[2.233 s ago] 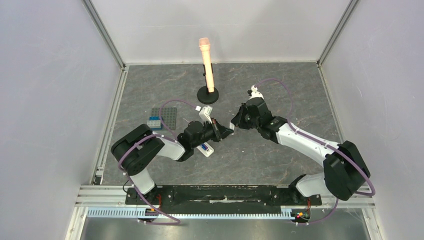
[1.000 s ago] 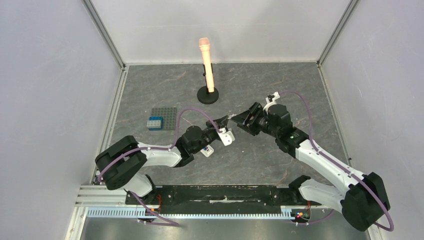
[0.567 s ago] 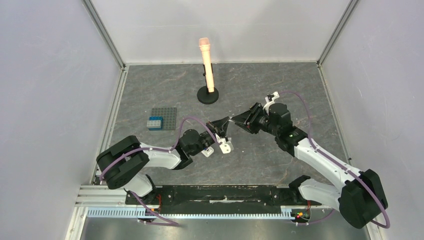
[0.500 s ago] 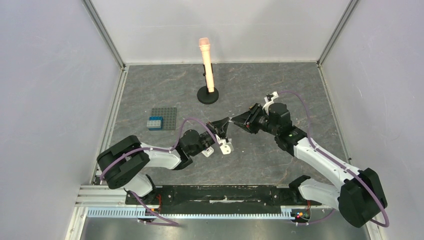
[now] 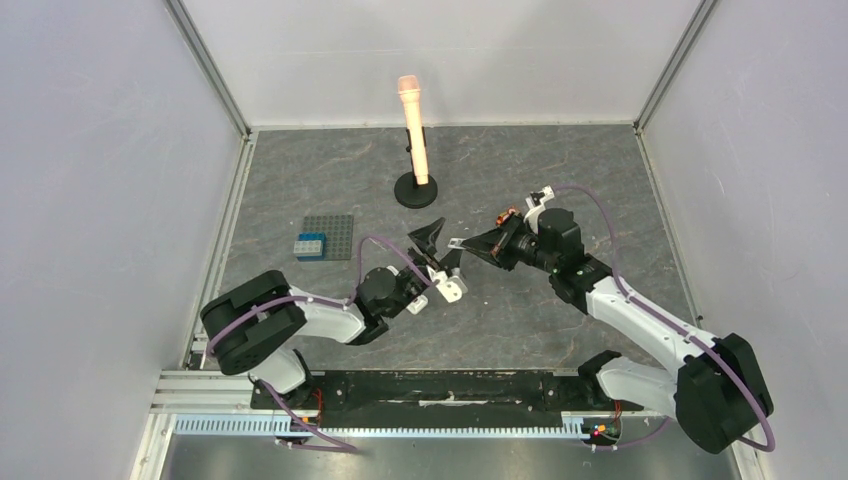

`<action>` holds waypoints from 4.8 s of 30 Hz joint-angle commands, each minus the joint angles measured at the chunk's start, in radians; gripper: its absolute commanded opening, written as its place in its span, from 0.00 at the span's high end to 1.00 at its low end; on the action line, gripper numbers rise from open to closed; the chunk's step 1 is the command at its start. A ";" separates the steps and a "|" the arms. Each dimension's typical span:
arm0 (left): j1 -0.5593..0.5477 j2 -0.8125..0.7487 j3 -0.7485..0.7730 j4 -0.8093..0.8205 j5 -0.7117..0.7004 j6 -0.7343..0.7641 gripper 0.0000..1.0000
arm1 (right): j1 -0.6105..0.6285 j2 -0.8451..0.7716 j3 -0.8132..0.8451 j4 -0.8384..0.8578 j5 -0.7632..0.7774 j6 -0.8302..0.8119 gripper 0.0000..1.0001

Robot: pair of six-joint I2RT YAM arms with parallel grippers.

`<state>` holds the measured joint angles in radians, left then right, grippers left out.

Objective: Load the batteries into the remote control

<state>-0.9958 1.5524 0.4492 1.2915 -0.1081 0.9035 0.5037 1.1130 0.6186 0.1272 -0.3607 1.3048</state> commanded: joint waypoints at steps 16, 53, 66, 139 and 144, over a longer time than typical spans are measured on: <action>0.018 -0.536 0.165 -1.145 -0.454 -1.219 0.21 | 0.129 0.029 0.021 -0.058 0.124 -0.359 1.00; 0.570 -0.242 0.133 -1.172 0.081 -1.718 0.27 | 0.425 0.619 0.401 -0.307 0.032 -0.515 1.00; 0.576 -0.216 0.092 -1.166 0.141 -1.764 0.29 | 0.349 0.520 0.284 -0.259 0.206 -0.444 1.00; 0.578 -0.446 -0.153 -1.163 0.216 -1.779 0.41 | 0.287 0.700 0.138 0.356 0.021 -0.168 1.00; 0.578 -0.445 -0.153 -1.155 0.238 -1.768 0.41 | 0.286 0.715 0.145 0.342 0.040 -0.187 1.00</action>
<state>-0.4221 1.1065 0.3031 0.0856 0.0914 -0.8707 0.7883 1.8004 0.7372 0.5064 -0.3576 1.1622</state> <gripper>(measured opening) 0.593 0.057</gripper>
